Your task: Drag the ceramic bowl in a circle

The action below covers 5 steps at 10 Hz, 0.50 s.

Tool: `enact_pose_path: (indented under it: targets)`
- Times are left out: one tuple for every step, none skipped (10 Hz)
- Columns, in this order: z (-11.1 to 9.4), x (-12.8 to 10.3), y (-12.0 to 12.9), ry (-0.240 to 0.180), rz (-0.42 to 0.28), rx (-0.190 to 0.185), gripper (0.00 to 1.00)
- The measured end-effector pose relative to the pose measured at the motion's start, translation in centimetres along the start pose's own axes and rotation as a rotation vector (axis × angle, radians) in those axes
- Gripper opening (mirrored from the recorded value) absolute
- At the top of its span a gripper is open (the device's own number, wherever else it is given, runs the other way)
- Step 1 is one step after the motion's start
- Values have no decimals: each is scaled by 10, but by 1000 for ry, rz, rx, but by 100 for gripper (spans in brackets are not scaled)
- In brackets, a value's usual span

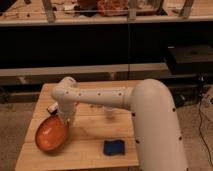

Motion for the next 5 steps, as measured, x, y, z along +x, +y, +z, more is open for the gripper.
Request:
enact_pose_path:
  targets:
    - [-1, 9, 8, 6, 30, -4, 0]
    - [-4, 12, 21, 10, 75, -8, 0]
    - [-7, 11, 36, 14, 119, -12, 0]
    - [-11, 8, 57, 19, 165, -17, 0]
    - [-16, 2, 78, 25, 204, -20, 0]
